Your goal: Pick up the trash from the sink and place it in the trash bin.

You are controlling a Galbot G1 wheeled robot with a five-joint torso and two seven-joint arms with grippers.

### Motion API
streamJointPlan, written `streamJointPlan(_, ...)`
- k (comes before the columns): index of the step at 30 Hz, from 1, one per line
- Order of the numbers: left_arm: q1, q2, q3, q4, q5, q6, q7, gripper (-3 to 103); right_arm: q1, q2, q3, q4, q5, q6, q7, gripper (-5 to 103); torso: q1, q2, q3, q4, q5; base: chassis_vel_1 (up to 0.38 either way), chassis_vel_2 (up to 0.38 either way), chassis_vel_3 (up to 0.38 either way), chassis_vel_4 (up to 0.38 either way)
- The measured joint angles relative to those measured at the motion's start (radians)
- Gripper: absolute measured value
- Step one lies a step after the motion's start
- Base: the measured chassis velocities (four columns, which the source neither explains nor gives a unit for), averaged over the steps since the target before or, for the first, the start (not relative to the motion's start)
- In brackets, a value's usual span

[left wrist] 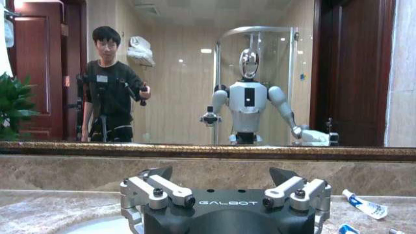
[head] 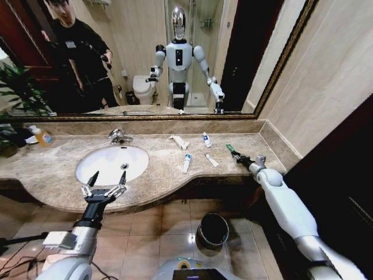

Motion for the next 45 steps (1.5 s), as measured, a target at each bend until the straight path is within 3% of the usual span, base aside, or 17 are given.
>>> streamJointPlan(14, 0.000, 0.000, 0.000, 0.000, 0.000, 0.000, 0.000, 100, -0.261, -0.046, 0.096, 0.454, 0.067, -0.034, 0.085, 20, 0.000, 0.000, 0.000, 0.0001, 0.0000, 0.000, 0.000, 0.000, 0.000)
streamJointPlan(18, 0.000, 0.000, 0.000, 0.000, 0.000, 0.000, 0.000, 100, -0.413, -0.056, 0.182, 0.610, 0.092, -0.071, 0.096, 20, 0.000, 0.000, 0.000, 0.0000, 0.0001, 0.000, 0.000, 0.000, 0.000)
streamJointPlan(20, 0.000, 0.000, 0.000, 0.000, 0.000, 0.000, 0.000, 100, -0.548, -0.033, 0.258, 0.702, 0.092, -0.084, 0.083, 20, 0.000, 0.000, 0.000, -0.0001, -0.0001, 0.000, 0.000, 0.000, 0.000)
streamJointPlan(24, 0.000, 0.000, 0.000, 0.000, 0.000, 0.000, 0.000, 100, -0.671, 0.004, 0.322, 0.776, 0.085, -0.084, 0.043, 20, 0.000, 0.000, 0.000, -0.0001, 0.0000, 0.000, 0.000, 0.000, 0.000)
streamJointPlan(25, 0.000, 0.000, 0.000, 0.000, 0.000, 0.000, 0.000, 100, -0.752, 0.028, 0.361, 0.808, 0.078, -0.060, -0.016, 20, 0.000, 0.000, 0.000, 0.0000, -0.0004, 0.000, 0.000, 0.000, 0.000)
streamJointPlan(26, 0.000, 0.000, 0.000, 0.000, 0.000, 0.000, 0.000, 100, -0.802, 0.042, 0.379, 0.817, 0.068, -0.036, -0.068, 20, 0.000, 0.000, 0.000, -0.0001, -0.0006, 0.000, 0.000, 0.000, 0.000)
streamJointPlan(27, 0.000, 0.000, 0.000, 0.000, 0.000, 0.000, 0.000, 100, -0.802, 0.042, 0.379, 0.817, 0.068, -0.036, -0.068, 20, 0.000, 0.000, 0.000, -0.0001, -0.0006, 0.000, 0.000, 0.000, 0.000)
streamJointPlan(29, 0.000, 0.000, 0.000, 0.000, 0.000, 0.000, 0.000, 100, -0.890, 0.076, 0.401, 0.813, 0.028, 0.038, -0.187, 20, 0.000, 0.000, 0.000, -0.0002, -0.0004, 0.000, 0.000, 0.000, 0.000)
streamJointPlan(30, 0.000, 0.000, 0.000, 0.000, 0.000, 0.000, 0.000, 100, -0.890, 0.076, 0.401, 0.813, 0.028, 0.038, -0.187, 20, 0.000, 0.000, 0.000, -0.0002, -0.0004, 0.000, 0.000, 0.000, 0.000)
streamJointPlan(31, 0.000, 0.000, 0.000, 0.000, 0.000, 0.000, 0.000, 100, -0.942, 0.116, 0.407, 0.792, -0.006, 0.088, -0.282, 20, 0.000, 0.000, 0.000, -0.0003, -0.0001, 0.000, 0.000, 0.000, 0.000)
streamJointPlan(32, 0.000, 0.000, 0.000, 0.000, 0.000, 0.000, 0.000, 100, -0.969, 0.150, 0.399, 0.772, -0.025, 0.107, -0.324, 20, 0.000, 0.000, 0.000, -0.0003, -0.0002, 0.000, 0.000, 0.000, 0.000)
streamJointPlan(35, 0.000, 0.000, 0.000, 0.000, 0.000, 0.000, 0.000, 100, -0.985, 0.185, 0.371, 0.740, -0.062, 0.128, -0.334, 20, 0.000, 0.000, 0.000, -0.0003, 0.0003, 0.000, 0.000, 0.000, 0.000)
streamJointPlan(39, 0.000, 0.000, 0.000, 0.000, 0.000, 0.000, 0.000, 100, -0.943, 0.234, 0.320, 0.607, -0.188, 0.183, -0.341, 20, 0.000, 0.000, 0.000, 0.0000, 0.0000, 0.000, 0.000, 0.000, 0.000)
streamJointPlan(45, 0.000, 0.000, 0.000, 0.000, 0.000, 0.000, 0.000, 100, -0.884, 0.265, 0.303, 0.447, -0.270, 0.243, -0.321, 20, 0.000, 0.000, 0.000, 0.0001, 0.0000, 0.000, 0.000, 0.000, 0.000)
